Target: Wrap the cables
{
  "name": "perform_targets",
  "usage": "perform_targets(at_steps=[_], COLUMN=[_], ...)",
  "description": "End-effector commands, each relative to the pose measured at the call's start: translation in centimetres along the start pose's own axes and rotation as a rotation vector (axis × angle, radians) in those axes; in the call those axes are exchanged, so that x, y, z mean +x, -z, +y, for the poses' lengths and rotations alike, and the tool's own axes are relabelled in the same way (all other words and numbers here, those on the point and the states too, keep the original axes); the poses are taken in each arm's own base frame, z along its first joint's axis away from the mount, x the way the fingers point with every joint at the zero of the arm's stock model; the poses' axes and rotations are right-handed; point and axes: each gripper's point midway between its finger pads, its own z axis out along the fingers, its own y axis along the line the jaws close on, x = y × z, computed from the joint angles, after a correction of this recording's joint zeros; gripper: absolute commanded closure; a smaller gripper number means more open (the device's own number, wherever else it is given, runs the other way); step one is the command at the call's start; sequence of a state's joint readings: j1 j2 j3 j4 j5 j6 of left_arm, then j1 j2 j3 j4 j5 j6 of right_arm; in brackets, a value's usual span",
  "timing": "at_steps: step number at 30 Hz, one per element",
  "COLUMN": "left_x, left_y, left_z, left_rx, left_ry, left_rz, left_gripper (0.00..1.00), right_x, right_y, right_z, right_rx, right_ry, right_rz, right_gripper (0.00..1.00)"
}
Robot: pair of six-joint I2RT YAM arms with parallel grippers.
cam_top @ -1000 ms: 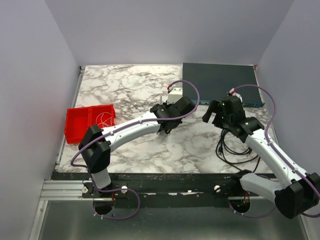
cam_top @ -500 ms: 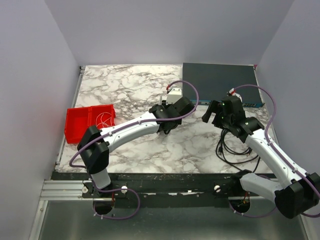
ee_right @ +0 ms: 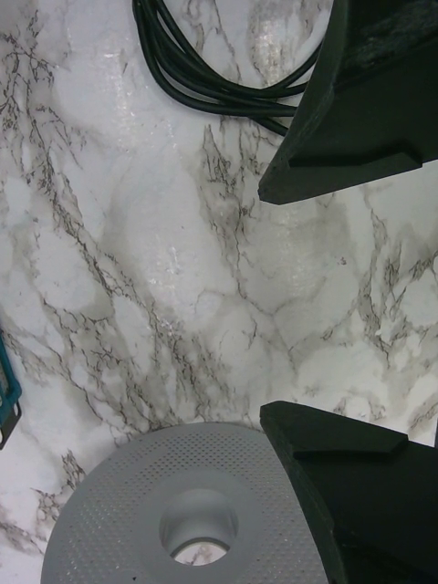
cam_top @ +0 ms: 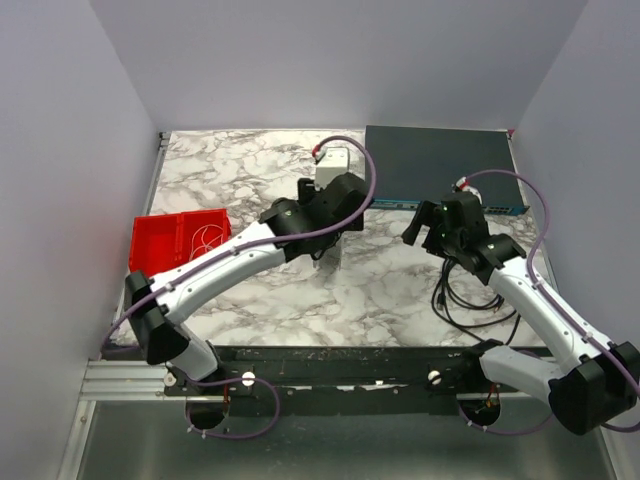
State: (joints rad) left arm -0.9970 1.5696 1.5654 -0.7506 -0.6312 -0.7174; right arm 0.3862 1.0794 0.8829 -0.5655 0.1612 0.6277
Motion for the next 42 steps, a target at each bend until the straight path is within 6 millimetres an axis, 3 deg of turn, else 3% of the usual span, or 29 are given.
perform_targets(at_steps=[1, 5, 8, 13, 17, 20, 24, 29, 32, 38, 42], left_x=[-5.1, -3.4, -0.4, 4.8, 8.2, 10.1, 11.5, 10.6, 10.8, 12.3, 13.2], left_y=[4.8, 5.1, 4.5, 3.2, 2.2, 1.1, -0.8, -2.8, -3.2, -3.6, -3.8], left_z=[6.0, 14.7, 20.5, 27.0, 29.9, 31.5, 32.1, 33.1, 33.6, 34.2, 34.3], left_rx=[-0.107, -0.280, -0.372, -0.493, -0.557, -0.596, -0.591, -0.572, -0.617, -0.678, -0.688], left_ry=[0.108, 0.287, 0.431, 0.613, 0.735, 0.803, 0.844, 0.886, 0.894, 0.938, 0.959], left_rz=[-0.102, -0.035, 0.022, 0.102, 0.146, 0.174, 0.200, 0.171, 0.192, 0.209, 0.212], left_gripper=[0.26, 0.30, 0.30, 0.30, 0.31, 0.33, 0.37, 0.46, 0.55, 0.61, 0.75], right_x=[0.4, 0.2, 0.2, 0.8, 1.2, 1.2, 1.2, 1.0, 1.2, 1.5, 1.6], right_y=[-0.5, -0.6, -0.9, -1.8, -1.9, -1.9, -1.8, -1.5, -1.5, -1.4, -1.3], right_z=[0.3, 0.3, 0.3, 0.3, 0.5, 0.5, 0.6, 0.5, 0.4, 0.1, 0.0], right_rx=[-0.018, -0.019, -0.023, -0.028, -0.041, -0.042, -0.047, -0.049, -0.048, -0.042, -0.039], right_ry=[0.012, 0.030, 0.045, 0.051, 0.054, 0.057, 0.057, 0.057, 0.055, 0.050, 0.050], right_rz=[0.010, -0.002, -0.004, 0.017, 0.027, 0.026, 0.024, 0.019, 0.019, 0.021, 0.022], right_gripper=[0.00, 0.00, 0.00, 0.00, 0.00, 0.00, 0.00, 0.00, 0.00, 0.00, 0.00])
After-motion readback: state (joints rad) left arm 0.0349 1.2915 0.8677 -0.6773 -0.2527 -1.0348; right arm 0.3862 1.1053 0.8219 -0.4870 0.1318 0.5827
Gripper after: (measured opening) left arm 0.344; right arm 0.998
